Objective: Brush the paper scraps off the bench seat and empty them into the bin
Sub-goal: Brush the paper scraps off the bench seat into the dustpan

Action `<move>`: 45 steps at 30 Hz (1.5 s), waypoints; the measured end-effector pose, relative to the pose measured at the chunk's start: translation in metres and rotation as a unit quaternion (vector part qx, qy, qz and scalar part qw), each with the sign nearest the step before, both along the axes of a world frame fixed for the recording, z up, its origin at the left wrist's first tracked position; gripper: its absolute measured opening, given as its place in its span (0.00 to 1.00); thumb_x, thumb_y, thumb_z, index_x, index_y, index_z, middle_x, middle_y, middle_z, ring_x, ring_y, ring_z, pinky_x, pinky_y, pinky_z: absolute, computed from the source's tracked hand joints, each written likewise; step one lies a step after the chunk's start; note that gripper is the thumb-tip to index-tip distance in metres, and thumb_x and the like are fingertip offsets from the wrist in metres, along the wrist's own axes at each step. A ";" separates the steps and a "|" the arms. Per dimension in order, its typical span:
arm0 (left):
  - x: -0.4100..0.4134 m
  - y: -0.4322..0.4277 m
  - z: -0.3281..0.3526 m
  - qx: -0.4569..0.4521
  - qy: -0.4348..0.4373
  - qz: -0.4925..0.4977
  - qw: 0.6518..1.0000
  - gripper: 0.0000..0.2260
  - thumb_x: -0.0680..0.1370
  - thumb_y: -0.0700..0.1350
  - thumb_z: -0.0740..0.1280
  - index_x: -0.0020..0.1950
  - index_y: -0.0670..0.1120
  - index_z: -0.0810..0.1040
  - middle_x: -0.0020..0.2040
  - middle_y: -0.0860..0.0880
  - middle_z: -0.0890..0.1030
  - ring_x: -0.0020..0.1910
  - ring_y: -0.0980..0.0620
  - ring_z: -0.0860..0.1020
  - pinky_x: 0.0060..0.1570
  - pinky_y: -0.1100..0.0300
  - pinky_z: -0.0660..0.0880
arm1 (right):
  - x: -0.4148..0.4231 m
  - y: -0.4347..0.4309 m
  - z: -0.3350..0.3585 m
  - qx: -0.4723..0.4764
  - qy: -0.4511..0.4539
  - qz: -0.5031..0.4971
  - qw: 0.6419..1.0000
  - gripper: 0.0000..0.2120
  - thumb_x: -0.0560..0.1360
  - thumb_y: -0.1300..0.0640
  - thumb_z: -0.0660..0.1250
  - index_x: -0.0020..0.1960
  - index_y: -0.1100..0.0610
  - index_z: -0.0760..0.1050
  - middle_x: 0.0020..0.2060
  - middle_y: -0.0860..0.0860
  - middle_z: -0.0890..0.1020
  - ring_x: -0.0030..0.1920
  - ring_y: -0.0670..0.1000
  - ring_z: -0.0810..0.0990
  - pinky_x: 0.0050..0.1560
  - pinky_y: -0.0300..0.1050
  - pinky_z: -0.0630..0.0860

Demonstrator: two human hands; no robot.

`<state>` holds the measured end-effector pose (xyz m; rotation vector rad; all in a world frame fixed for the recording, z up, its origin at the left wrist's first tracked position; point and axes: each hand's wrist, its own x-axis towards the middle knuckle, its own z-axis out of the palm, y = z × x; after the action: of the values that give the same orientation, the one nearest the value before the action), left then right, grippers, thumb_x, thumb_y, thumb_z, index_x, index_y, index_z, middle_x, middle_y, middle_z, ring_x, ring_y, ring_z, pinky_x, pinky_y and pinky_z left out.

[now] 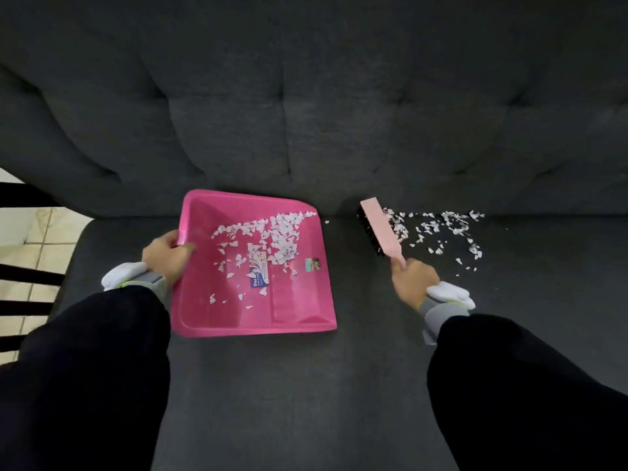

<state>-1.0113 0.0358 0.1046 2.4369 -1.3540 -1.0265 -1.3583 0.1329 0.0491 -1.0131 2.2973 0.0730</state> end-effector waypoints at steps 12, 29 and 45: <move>0.020 -0.033 -0.016 0.042 0.014 -0.031 0.999 0.16 0.75 0.42 0.63 0.63 0.45 0.76 0.57 0.40 0.80 0.56 0.40 0.77 0.51 0.58 0.69 | 0.058 -0.033 -0.011 0.066 -0.002 0.058 0.996 0.21 0.80 0.47 0.55 0.55 0.63 0.77 0.55 0.64 0.80 0.57 0.63 0.78 0.52 0.48 0.73; -0.028 -0.016 -0.015 0.063 0.072 -0.057 0.994 0.13 0.74 0.42 0.63 0.58 0.47 0.78 0.47 0.45 0.79 0.47 0.45 0.76 0.48 0.60 0.69 | -0.004 0.007 0.000 0.022 -0.040 -0.077 0.996 0.22 0.80 0.45 0.53 0.45 0.59 0.78 0.52 0.63 0.81 0.56 0.63 0.76 0.49 0.47 0.68; -0.139 0.015 -0.032 -0.007 0.057 -0.035 0.998 0.18 0.75 0.41 0.63 0.65 0.45 0.71 0.57 0.41 0.78 0.55 0.40 0.76 0.50 0.57 0.68 | -0.205 0.079 0.009 0.008 0.073 -0.205 0.976 0.15 0.79 0.56 0.58 0.60 0.65 0.72 0.55 0.68 0.77 0.56 0.68 0.75 0.53 0.53 0.71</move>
<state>-1.1507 0.0505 0.0727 2.2970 -1.4137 -1.1505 -1.5633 0.2122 0.0581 -0.5231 2.5882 -0.0041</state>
